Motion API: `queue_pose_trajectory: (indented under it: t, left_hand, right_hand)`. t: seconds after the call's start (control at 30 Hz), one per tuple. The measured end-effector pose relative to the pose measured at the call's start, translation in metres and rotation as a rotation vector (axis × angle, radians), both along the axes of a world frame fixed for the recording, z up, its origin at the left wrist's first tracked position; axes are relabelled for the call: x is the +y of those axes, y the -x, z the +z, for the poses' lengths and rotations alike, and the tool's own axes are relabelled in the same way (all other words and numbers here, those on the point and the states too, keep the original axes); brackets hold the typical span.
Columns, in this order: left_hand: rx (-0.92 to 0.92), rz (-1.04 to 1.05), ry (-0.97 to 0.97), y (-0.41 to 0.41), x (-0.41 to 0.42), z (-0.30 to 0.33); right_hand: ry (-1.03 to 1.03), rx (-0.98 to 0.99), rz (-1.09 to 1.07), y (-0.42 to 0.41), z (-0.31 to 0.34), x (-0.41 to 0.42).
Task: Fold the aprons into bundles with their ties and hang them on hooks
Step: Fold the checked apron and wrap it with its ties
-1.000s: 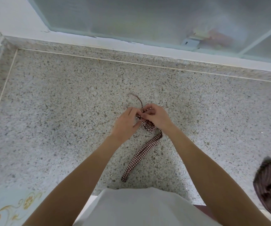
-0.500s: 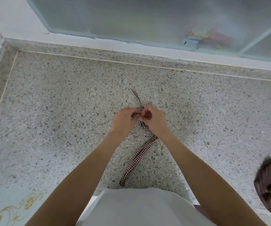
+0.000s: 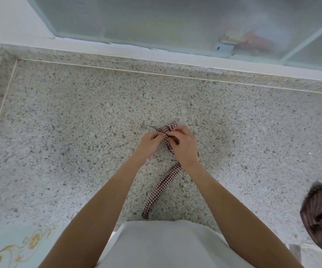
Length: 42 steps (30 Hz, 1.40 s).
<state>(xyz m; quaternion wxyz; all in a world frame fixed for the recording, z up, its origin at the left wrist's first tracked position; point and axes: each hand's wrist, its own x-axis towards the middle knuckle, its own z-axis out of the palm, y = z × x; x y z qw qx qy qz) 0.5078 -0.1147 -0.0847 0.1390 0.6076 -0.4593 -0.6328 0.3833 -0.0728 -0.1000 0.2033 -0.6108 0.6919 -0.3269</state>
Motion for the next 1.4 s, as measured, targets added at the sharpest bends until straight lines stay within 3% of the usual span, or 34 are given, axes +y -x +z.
queue_pose_trajectory:
  t: [0.37,0.73,0.9,1.27,1.4]
  left_hand:
    - [0.141,0.090,-0.016,-0.012,0.006,-0.007]
    - [-0.144,-0.095,0.248,-0.011,0.010,-0.021]
    - [-0.228,-0.024,0.332,-0.019,0.015,-0.025]
    - [-0.351,-0.164,0.489,-0.019,0.019,-0.030]
    - [-0.419,-0.219,0.583,-0.022,0.017,-0.035]
  right_hand:
    - [0.023,0.000,0.003,0.000,-0.003,0.006]
    - [0.000,0.187,0.132,0.004,-0.002,0.008]
    - [0.078,0.438,0.250,0.014,0.003,0.009]
    - [-0.385,0.464,0.274,0.018,0.016,0.005]
    - [-0.452,0.460,0.307,0.018,0.020,0.000]
